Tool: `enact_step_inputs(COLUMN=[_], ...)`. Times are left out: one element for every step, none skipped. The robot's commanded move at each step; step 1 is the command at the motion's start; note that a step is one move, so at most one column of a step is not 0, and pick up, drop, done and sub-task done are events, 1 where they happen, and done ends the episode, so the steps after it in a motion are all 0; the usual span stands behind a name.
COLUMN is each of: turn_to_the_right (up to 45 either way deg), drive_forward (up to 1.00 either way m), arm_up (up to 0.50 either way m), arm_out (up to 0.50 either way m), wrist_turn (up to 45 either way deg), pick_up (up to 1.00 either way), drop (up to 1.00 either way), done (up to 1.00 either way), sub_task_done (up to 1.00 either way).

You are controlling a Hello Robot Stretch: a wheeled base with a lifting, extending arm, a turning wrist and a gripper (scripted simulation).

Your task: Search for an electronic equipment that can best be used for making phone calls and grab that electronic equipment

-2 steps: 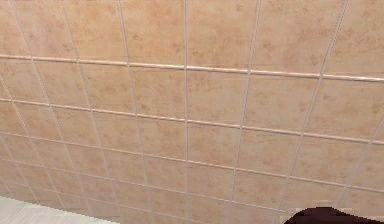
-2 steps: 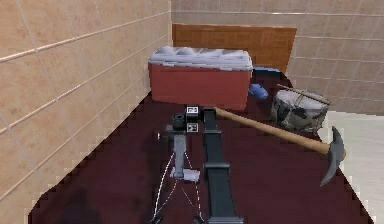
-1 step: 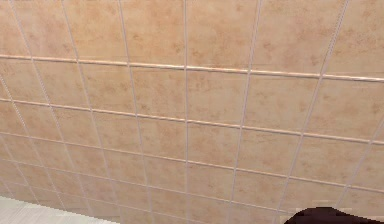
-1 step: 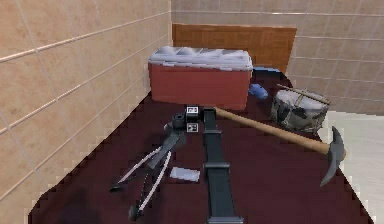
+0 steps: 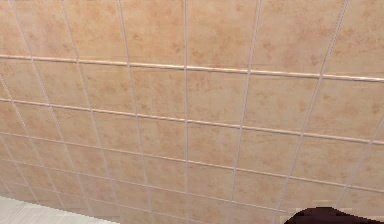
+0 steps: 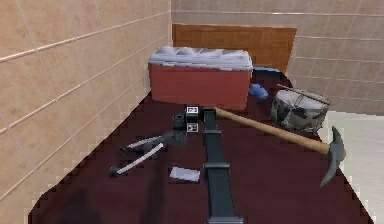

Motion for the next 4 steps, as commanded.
enact_step_inputs(turn_to_the_right=[0.0, 0.0, 0.0, 0.0], drive_forward=[0.0, 0.0, 0.0, 0.0], arm_up=[0.0, 0.0, 0.0, -0.3], arm_out=[0.0, 0.0, 0.0, 0.0], wrist_turn=[45.0, 45.0, 18.0, 0.0], pick_up=[0.0, 0.0, 0.0, 0.0], drop=[0.0, 0.0, 0.0, 0.0], done=[0.0, 0.0, 0.0, 0.0], sub_task_done=[0.0, 0.0, 0.0, 0.0])
